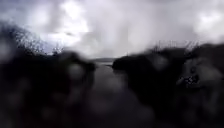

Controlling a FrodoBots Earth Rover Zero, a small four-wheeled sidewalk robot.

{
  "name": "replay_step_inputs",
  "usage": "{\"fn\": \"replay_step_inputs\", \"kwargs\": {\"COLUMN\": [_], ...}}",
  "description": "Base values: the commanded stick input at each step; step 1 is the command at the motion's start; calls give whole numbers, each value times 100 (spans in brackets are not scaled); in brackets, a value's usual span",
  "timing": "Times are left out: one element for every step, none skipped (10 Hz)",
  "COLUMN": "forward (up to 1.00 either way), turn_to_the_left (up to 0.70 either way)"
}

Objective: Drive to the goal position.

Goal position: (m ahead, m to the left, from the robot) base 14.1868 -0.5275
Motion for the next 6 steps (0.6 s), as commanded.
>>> {"fn": "replay_step_inputs", "kwargs": {"forward": [70,70,70,70,70,70], "turn_to_the_left": [0,0,0,0,0,0]}}
